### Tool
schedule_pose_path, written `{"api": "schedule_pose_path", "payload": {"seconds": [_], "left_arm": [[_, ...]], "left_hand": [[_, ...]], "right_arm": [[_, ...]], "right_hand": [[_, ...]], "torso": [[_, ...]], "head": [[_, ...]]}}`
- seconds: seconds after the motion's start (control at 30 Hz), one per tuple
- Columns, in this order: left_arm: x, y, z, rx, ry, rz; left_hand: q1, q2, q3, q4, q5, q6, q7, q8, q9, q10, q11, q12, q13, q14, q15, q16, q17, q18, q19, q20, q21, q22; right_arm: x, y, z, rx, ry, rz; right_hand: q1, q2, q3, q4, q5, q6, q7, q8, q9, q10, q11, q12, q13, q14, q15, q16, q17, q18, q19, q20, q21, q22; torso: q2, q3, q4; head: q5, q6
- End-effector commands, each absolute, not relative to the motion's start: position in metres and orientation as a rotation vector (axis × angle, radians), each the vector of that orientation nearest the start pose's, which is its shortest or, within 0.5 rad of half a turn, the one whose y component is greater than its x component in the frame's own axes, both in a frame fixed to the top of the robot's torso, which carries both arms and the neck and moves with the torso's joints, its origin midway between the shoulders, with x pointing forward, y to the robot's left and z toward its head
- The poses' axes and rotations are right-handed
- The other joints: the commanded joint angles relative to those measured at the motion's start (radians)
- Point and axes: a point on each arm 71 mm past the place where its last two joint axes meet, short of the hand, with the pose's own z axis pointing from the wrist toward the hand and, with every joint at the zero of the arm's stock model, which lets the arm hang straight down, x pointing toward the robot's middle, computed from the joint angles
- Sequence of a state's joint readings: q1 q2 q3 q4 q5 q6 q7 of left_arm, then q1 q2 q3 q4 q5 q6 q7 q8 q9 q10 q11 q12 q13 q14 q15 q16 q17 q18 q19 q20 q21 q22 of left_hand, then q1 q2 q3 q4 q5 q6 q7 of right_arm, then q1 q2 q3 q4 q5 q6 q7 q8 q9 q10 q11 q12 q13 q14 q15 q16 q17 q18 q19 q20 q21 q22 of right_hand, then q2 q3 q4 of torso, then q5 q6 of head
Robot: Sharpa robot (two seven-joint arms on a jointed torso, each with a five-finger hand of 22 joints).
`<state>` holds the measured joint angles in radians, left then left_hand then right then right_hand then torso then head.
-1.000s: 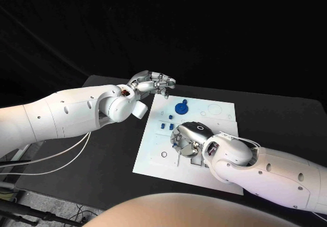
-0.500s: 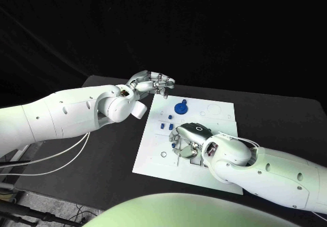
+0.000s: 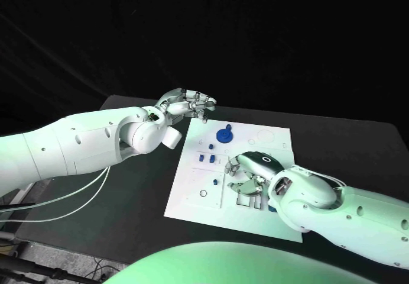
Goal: Assemble the parts on the task board
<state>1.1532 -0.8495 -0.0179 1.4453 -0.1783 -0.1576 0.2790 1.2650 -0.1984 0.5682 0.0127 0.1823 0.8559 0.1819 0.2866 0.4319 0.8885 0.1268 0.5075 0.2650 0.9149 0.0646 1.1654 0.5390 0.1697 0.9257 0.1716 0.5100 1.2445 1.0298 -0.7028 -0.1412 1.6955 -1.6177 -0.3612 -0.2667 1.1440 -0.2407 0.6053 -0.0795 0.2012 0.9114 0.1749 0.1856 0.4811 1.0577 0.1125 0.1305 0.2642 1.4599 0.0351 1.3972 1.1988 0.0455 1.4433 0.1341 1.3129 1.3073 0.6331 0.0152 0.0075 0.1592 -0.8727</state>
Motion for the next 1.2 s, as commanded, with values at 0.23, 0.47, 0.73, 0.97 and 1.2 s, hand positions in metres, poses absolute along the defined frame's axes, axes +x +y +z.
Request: {"api": "schedule_pose_path", "payload": {"seconds": [0.23,0.47,0.73,0.97,1.2], "left_arm": [[0.494,0.227,-0.202,-0.994,1.604,-1.504],[0.494,0.226,-0.202,-0.994,1.606,-1.506],[0.495,0.227,-0.203,-0.995,1.607,-1.504],[0.495,0.228,-0.203,-0.995,1.607,-1.504],[0.495,0.228,-0.203,-0.995,1.61,-1.505]], "left_hand": [[0.001,0.006,-0.004,0.001,0.003,-0.007,0.0,0.005,0.001,0.002,0.003,-0.004,-0.001,0.006,0.003,-0.004,-0.001,0.011,0.004,0.003,0.002,-0.001],[0.001,0.006,-0.004,0.001,0.003,-0.007,0.0,0.005,0.001,0.002,0.003,-0.004,-0.001,0.006,0.003,-0.004,-0.001,0.011,0.004,0.003,0.002,-0.001],[0.001,0.006,-0.004,0.002,0.004,-0.007,-0.001,0.007,0.002,0.003,0.003,-0.004,-0.002,0.007,0.003,-0.004,-0.002,0.011,0.004,0.003,0.002,-0.001],[0.001,0.006,-0.004,0.002,0.004,-0.007,-0.001,0.007,0.002,0.003,0.003,-0.004,-0.002,0.007,0.003,-0.004,-0.002,0.011,0.004,0.003,0.002,-0.001],[0.001,0.006,-0.004,0.002,0.004,-0.007,-0.001,0.007,0.002,0.003,0.003,-0.004,-0.002,0.007,0.003,-0.004,-0.002,0.011,0.004,0.003,0.002,-0.001]], "right_arm": [[0.406,-0.142,-0.227,-0.162,1.801,0.75],[0.424,-0.17,-0.223,-0.193,1.848,0.638],[0.429,-0.172,-0.234,-0.246,1.887,0.591],[0.428,-0.164,-0.244,-0.268,1.911,0.596],[0.429,-0.157,-0.249,-0.255,1.91,0.614]], "right_hand": [[0.006,0.0,-0.01,0.0,0.002,0.011,-0.005,0.009,-0.004,-0.003,-0.003,0.008,-0.001,0.019,-0.006,0.009,0.009,0.011,0.008,0.0,0.004,0.187],[0.033,0.004,-0.083,-0.007,-0.031,-0.026,-0.014,-0.001,-0.026,-0.071,0.001,0.004,-0.02,-0.002,-0.003,-0.011,-0.032,0.022,-0.023,0.003,-0.058,0.17],[0.077,0.033,-0.164,0.001,-0.035,-0.034,-0.014,0.006,-0.045,-0.099,0.007,0.021,-0.036,-0.012,0.003,-0.017,-0.049,0.026,-0.032,0.007,-0.081,0.165],[0.084,0.042,-0.155,0.003,-0.023,-0.024,-0.013,0.013,-0.051,-0.082,0.002,0.038,-0.038,-0.003,-0.001,-0.007,-0.033,0.023,-0.02,0.004,-0.061,0.171],[0.072,0.046,-0.097,0.009,-0.012,0.0,-0.011,0.024,-0.067,-0.037,-0.005,0.057,-0.046,0.017,-0.009,0.008,-0.004,0.014,0.004,-0.003,-0.023,0.183]], "torso": [[-0.006,-0.0021,-0.0063],[-0.01,-0.0028,-0.0065],[-0.008,-0.0026,-0.0053],[-0.009,-0.0042,-0.0062],[-0.008,-0.0028,-0.006]], "head": [[-0.016,0.0],[-0.022,0.0],[-0.021,0.0],[-0.02,0.0],[-0.018,0.0]]}}
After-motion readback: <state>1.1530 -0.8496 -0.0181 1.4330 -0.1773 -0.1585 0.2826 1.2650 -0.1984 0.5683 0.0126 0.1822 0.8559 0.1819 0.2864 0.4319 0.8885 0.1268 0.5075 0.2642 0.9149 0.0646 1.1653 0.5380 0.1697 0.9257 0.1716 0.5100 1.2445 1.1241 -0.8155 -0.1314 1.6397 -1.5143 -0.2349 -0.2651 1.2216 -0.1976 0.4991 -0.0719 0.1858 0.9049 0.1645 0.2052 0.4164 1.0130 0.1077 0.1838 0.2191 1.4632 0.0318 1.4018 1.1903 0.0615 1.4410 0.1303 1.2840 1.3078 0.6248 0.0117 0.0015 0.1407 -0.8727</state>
